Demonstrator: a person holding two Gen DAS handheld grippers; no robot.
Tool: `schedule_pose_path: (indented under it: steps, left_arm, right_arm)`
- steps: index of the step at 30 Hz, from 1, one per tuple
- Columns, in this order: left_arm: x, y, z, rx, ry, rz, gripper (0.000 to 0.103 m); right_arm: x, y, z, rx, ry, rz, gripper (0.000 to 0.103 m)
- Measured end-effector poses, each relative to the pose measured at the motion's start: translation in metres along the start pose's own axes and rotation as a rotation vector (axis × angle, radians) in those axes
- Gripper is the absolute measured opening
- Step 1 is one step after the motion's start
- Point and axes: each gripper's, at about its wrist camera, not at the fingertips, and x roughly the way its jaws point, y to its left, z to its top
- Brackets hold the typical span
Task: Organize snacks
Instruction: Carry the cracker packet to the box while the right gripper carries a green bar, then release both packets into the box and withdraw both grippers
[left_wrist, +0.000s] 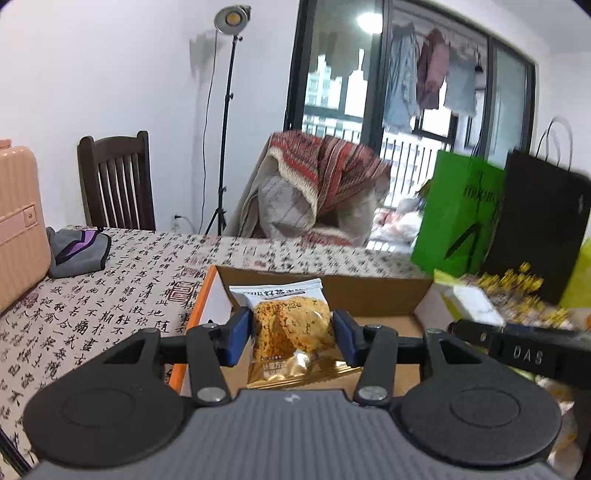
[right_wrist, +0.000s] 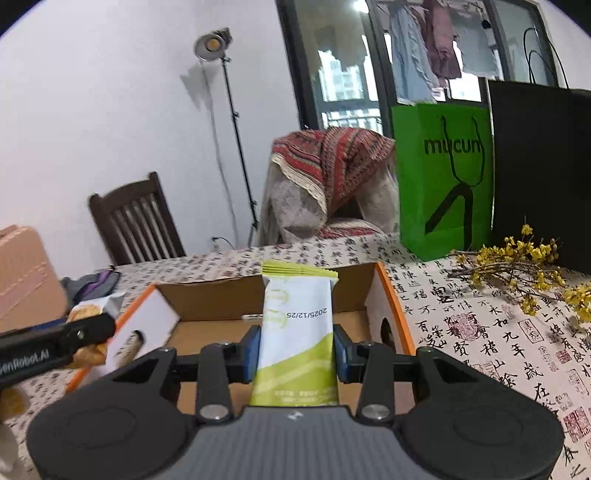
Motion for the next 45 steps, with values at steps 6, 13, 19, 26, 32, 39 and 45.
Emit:
schedule_pose_path:
  steps: [6,13,19,26,32,39,45]
  left_arm:
    - [0.034,-0.001,0.000,0.028,0.045,0.053,0.050]
    - [0.046,0.005,-0.010,0.027,0.049,0.070,0.082]
    - [0.032,0.013,-0.010,-0.014,0.013,0.041,0.101]
    - [0.003,0.020,-0.011,-0.043,-0.046,0.028,0.103]
    - [-0.028,0.027,-0.019,-0.057,-0.080,-0.015,0.103]
    - [-0.071,0.032,-0.035,-0.064,-0.118,-0.074,0.103]
    - [-0.103,0.033,-0.057,-0.048,-0.138,-0.089,0.103]
  right_arm:
    - [0.040,-0.004,0.005,0.005,0.062,-0.051,0.038]
    - [0.060,-0.009,-0.003,0.004,0.117,-0.076,0.047]
    - [0.049,-0.018,-0.004,0.044,0.100,-0.015,0.088]
    - [0.013,-0.019,-0.007,0.022,0.034,0.045,0.103]
    - [-0.028,-0.020,-0.019,-0.010,-0.019,0.092,0.103]
    - [-0.076,-0.020,-0.044,-0.055,-0.053,0.113,0.103]
    - [-0.110,-0.021,-0.069,-0.092,-0.081,0.106,0.103]
